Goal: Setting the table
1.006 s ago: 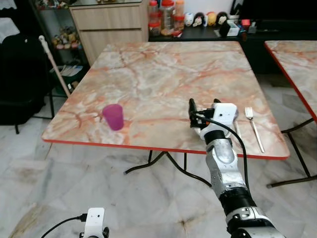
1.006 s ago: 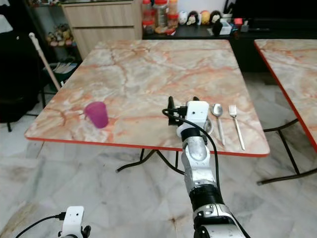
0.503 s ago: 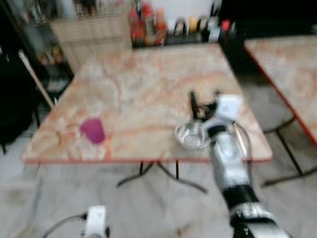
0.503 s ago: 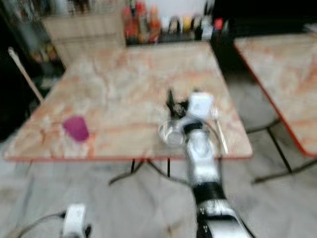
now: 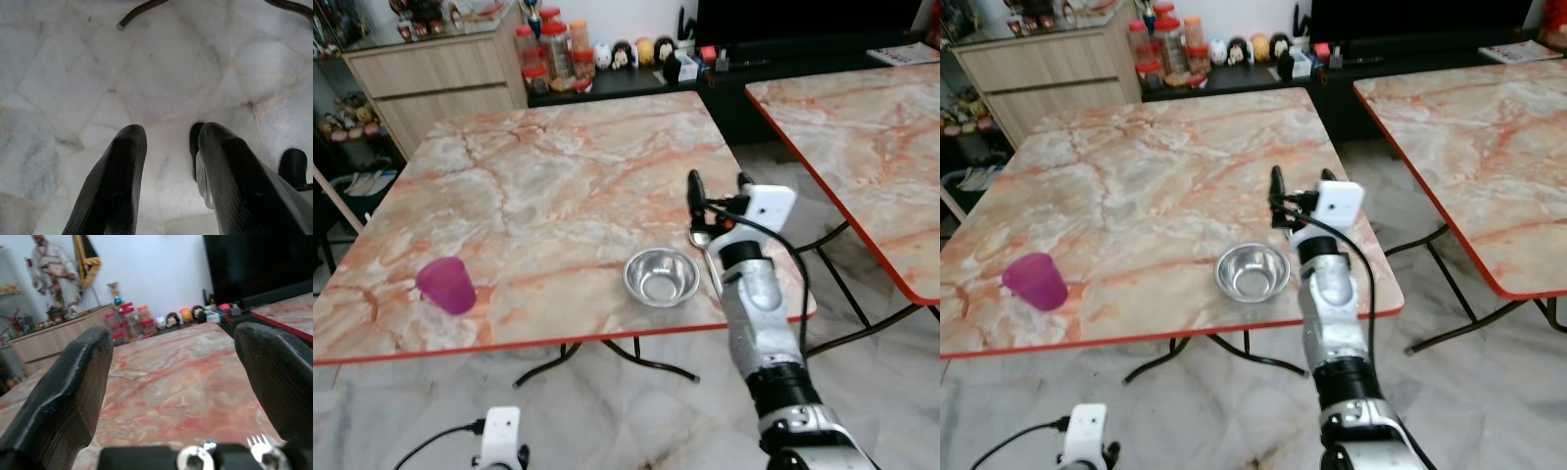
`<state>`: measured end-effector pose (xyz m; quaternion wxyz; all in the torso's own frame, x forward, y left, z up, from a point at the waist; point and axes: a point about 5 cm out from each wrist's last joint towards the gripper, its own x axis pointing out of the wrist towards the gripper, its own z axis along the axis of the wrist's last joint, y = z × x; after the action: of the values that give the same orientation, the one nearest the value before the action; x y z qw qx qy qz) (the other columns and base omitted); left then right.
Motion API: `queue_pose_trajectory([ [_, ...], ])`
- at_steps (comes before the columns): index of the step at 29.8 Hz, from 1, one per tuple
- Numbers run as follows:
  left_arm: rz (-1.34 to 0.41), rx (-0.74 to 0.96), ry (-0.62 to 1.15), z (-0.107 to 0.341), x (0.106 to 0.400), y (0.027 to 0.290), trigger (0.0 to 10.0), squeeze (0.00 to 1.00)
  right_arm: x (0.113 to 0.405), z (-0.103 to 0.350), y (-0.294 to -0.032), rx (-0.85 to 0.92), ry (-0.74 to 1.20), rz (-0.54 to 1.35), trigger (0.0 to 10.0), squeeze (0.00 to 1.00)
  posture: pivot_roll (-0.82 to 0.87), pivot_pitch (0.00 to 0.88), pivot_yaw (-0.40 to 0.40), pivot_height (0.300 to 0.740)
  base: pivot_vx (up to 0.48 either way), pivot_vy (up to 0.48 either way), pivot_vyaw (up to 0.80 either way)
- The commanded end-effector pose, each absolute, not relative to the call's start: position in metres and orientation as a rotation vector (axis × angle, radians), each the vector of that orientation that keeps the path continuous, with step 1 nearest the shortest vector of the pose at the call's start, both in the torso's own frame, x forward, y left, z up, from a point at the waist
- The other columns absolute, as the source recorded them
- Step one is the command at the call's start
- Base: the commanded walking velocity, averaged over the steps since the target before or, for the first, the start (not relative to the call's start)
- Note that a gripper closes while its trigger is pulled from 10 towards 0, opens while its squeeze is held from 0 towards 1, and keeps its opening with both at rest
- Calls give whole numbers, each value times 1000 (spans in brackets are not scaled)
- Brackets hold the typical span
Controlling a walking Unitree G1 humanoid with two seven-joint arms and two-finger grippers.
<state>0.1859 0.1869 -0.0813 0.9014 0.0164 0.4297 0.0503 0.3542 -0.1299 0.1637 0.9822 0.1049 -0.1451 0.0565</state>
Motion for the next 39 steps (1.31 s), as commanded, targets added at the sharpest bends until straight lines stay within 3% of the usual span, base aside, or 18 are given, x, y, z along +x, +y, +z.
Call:
queue_pose_trajectory([
  [1,123,46,899,-82,183,195,10000,0,351,170,-122,237,-309,143,10000,0,48,6,70,740,0,0,0],
  [7,132,46,902,-82,182,196,10000,0,340,142,-119,422,-176,167,10000,0,31,17,70,740,0,0,0],
  [26,138,51,911,-83,177,201,10000,0,323,74,-123,521,101,70,10000,0,53,0,69,740,0,0,0],
  [39,138,51,893,-81,183,201,10000,0,328,70,-117,537,131,83,10000,0,56,0,64,740,0,0,0],
])
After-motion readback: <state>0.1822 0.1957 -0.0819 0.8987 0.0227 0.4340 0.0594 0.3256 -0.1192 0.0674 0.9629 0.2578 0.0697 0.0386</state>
